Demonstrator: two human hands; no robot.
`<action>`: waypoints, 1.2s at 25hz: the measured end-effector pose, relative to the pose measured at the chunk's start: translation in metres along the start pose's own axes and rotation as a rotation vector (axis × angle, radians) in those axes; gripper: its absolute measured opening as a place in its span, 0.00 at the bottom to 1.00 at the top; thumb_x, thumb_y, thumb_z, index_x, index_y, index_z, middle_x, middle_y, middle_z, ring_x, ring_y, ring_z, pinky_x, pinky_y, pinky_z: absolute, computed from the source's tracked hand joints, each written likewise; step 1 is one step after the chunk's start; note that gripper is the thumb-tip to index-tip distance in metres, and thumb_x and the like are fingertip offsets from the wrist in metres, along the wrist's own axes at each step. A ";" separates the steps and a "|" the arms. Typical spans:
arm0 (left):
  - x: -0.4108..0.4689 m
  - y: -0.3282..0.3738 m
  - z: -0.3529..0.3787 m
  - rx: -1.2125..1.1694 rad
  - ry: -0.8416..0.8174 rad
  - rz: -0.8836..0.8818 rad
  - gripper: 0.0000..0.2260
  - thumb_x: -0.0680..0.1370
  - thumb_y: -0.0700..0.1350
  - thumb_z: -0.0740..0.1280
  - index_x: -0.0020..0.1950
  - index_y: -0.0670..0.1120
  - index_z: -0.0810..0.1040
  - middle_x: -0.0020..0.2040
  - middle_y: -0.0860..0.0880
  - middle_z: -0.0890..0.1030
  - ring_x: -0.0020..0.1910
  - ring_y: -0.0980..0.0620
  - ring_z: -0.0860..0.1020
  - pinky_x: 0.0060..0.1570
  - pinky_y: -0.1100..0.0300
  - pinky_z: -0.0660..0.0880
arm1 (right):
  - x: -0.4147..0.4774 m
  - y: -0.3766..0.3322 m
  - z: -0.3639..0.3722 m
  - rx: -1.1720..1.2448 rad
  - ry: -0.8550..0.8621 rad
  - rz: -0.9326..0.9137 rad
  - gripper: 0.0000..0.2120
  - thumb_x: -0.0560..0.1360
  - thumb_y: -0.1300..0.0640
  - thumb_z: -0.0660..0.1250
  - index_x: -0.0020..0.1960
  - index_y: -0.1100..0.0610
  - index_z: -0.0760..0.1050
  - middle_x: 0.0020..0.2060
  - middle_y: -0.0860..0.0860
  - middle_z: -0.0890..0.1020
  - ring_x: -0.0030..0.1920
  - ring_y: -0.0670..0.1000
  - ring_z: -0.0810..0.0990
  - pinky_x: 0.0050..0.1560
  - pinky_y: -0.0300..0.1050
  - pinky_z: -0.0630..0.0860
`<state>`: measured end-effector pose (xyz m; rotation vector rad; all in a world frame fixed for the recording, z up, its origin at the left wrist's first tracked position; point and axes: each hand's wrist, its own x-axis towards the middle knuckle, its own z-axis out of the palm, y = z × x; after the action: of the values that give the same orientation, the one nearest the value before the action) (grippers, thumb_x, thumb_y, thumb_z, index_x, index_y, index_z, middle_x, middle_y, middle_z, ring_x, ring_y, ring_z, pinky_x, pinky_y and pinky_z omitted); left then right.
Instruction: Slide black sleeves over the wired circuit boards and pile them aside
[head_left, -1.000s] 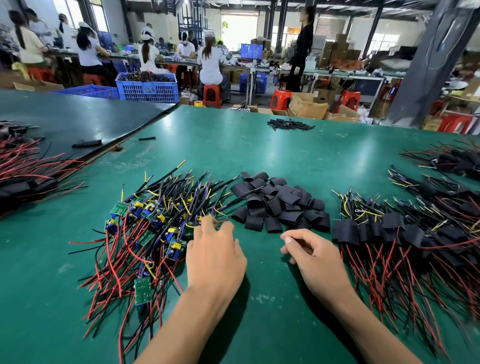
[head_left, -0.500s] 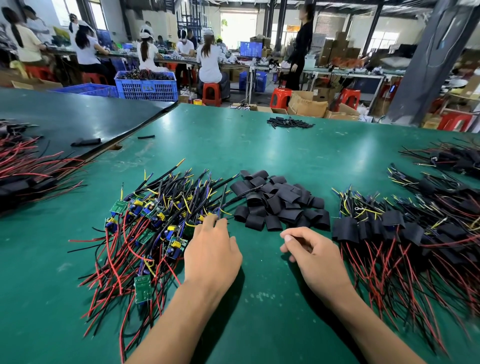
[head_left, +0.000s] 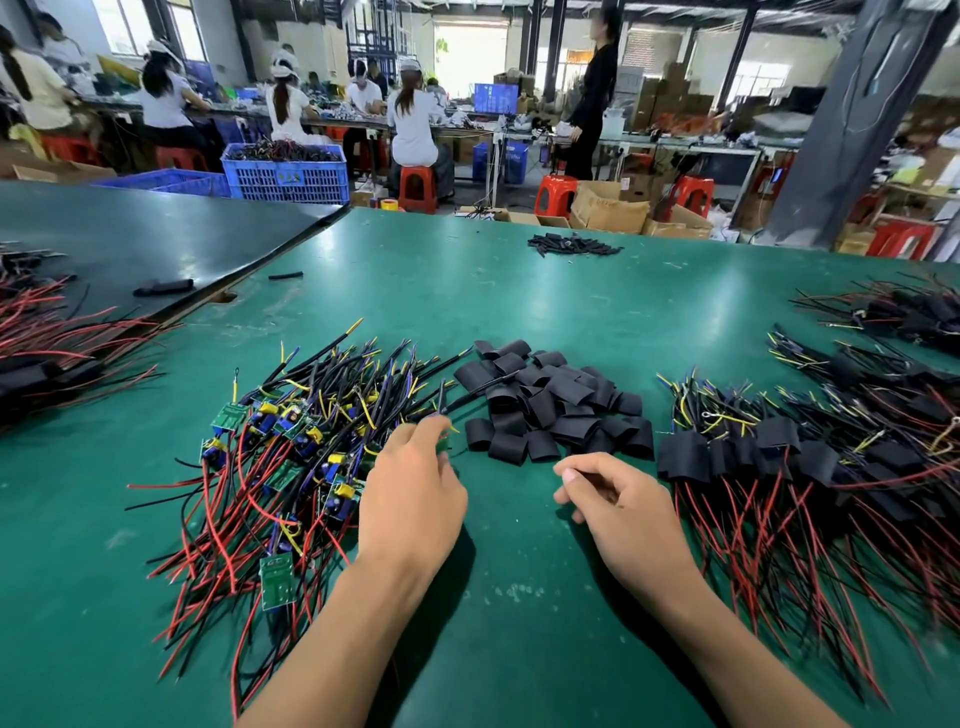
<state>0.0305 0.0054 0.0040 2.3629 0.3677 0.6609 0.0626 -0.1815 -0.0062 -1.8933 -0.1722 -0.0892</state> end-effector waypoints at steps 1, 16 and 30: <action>0.000 0.002 -0.001 -0.110 0.057 0.025 0.19 0.78 0.36 0.64 0.68 0.48 0.75 0.58 0.47 0.79 0.52 0.45 0.78 0.54 0.55 0.73 | 0.000 -0.001 0.000 -0.002 -0.001 -0.001 0.09 0.78 0.61 0.68 0.44 0.49 0.83 0.34 0.46 0.85 0.32 0.39 0.78 0.40 0.30 0.73; -0.017 0.031 0.007 -0.996 -0.149 -0.088 0.12 0.73 0.28 0.70 0.46 0.45 0.77 0.48 0.51 0.86 0.53 0.56 0.83 0.50 0.66 0.76 | -0.012 -0.014 0.003 0.102 -0.164 -0.156 0.12 0.69 0.59 0.79 0.51 0.52 0.83 0.44 0.45 0.86 0.42 0.43 0.81 0.47 0.36 0.76; -0.019 0.028 0.007 -0.555 -0.115 0.152 0.13 0.77 0.43 0.72 0.53 0.61 0.80 0.52 0.67 0.81 0.56 0.63 0.76 0.53 0.65 0.71 | -0.005 -0.016 0.003 0.481 -0.307 0.076 0.10 0.80 0.56 0.65 0.43 0.53 0.83 0.32 0.55 0.81 0.21 0.50 0.73 0.25 0.38 0.69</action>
<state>0.0203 -0.0268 0.0107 1.8929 -0.0494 0.5997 0.0552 -0.1734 0.0074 -1.4211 -0.3007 0.2748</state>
